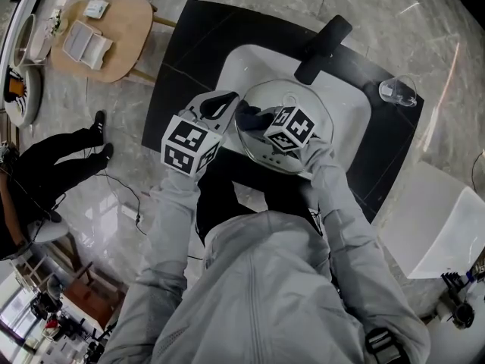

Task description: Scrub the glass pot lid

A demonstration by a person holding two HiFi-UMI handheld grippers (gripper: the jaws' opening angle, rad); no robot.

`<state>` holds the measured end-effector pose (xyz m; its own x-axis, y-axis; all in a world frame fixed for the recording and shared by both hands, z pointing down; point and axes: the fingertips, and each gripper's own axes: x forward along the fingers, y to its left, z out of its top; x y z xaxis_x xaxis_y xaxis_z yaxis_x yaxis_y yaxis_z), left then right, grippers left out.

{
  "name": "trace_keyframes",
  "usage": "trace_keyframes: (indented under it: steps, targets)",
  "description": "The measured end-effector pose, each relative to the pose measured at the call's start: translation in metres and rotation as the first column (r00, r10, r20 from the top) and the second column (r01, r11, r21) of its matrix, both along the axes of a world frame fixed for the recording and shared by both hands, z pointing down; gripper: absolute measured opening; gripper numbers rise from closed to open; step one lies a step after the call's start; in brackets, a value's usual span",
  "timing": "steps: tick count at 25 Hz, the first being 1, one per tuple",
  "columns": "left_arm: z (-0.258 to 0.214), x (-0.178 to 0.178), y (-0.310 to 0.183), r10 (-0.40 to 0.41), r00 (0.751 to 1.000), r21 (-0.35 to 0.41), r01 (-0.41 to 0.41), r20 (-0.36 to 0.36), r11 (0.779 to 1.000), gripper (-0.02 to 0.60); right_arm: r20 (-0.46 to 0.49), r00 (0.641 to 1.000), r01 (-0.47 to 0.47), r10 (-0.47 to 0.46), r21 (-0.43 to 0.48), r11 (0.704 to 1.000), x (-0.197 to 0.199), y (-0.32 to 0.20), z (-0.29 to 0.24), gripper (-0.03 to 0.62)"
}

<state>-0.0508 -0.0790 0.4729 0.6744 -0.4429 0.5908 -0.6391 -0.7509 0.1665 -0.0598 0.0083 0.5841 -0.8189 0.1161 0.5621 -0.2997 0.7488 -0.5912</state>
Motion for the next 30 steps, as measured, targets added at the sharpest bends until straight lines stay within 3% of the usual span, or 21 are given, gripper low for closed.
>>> trace_keyframes:
  steps: [6,16,24,30]
  targets:
    - [0.000,0.000,0.008,0.008,1.000,-0.003,-0.008,0.007,1.000,0.029,0.055,0.992,0.119,-0.113,-0.122,0.985,0.012,0.031,-0.014,0.067]
    - [0.005,0.012,0.019,0.049,0.999,-0.011,-0.049,0.016,0.999,0.029,0.119,0.955,0.295,-0.273,-0.235,0.926,0.048,0.084,-0.030,0.067]
    - [0.008,0.022,0.017,0.080,0.997,-0.021,-0.080,0.016,0.997,0.029,0.037,0.945,0.323,-0.326,-0.282,0.903,0.084,0.102,-0.029,0.067]
    - [0.011,0.023,0.015,0.092,0.996,-0.034,-0.091,0.021,0.995,0.029,-0.085,0.925,0.330,-0.370,-0.300,0.895,0.120,0.108,-0.019,0.067]
